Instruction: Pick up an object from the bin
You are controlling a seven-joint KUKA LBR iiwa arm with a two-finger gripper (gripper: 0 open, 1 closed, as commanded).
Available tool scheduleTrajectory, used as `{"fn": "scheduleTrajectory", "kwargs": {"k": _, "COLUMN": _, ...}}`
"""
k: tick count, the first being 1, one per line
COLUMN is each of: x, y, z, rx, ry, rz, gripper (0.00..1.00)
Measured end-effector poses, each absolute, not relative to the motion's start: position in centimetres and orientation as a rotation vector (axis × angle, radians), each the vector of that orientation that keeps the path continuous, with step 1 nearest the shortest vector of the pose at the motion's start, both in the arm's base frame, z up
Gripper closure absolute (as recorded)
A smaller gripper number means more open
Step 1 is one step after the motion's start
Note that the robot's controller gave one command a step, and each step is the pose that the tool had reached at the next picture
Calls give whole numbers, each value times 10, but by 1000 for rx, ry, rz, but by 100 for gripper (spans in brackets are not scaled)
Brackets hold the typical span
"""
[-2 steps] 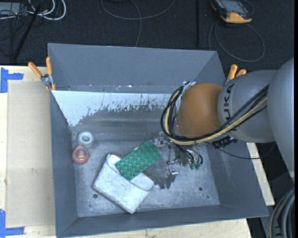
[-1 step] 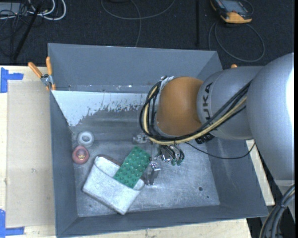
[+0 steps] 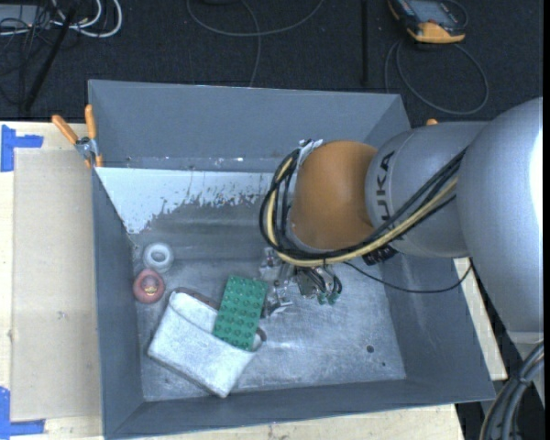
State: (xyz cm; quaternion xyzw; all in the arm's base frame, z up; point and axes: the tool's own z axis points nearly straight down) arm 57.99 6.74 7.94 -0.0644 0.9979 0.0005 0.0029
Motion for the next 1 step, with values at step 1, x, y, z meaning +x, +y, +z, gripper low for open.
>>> {"fn": "scheduleTrajectory", "kwargs": {"k": 1, "x": 586, "y": 74, "z": 214, "rx": -252, "ry": 3123, "rz": 1, "gripper": 100}}
